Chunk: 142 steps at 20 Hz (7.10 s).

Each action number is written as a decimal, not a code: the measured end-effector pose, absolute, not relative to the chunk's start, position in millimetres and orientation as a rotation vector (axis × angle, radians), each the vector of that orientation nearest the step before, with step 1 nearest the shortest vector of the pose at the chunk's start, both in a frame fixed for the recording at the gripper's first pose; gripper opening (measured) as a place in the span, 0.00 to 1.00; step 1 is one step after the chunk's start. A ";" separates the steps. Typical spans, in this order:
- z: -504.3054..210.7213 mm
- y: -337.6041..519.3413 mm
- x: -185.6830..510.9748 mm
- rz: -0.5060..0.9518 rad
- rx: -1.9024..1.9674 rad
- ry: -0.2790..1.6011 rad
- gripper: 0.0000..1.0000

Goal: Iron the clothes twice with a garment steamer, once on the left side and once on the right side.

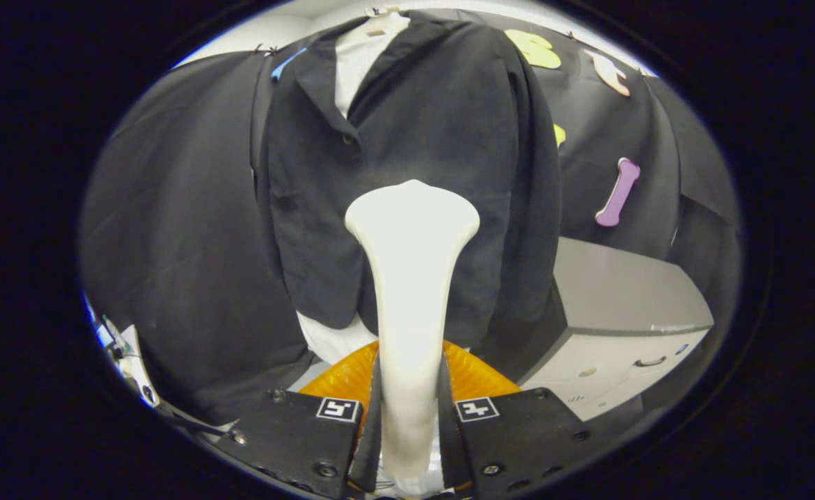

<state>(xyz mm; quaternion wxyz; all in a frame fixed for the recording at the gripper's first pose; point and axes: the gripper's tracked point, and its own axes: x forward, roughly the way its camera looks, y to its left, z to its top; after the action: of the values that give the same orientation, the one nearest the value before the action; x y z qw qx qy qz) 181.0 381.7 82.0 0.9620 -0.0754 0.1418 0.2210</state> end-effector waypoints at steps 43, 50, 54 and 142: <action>250.4 601.8 189.9 0.552 -0.220 -0.003 0.37; 206.9 590.2 192.7 0.549 -0.248 0.063 0.37; 187.7 582.9 194.7 0.546 -0.256 0.089 0.37; -12.2 -71.9 92.0 0.155 0.080 0.393 0.37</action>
<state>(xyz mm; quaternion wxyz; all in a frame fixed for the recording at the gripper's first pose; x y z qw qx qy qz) 92.0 -71.9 -12.2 0.9770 0.0398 0.1952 0.0768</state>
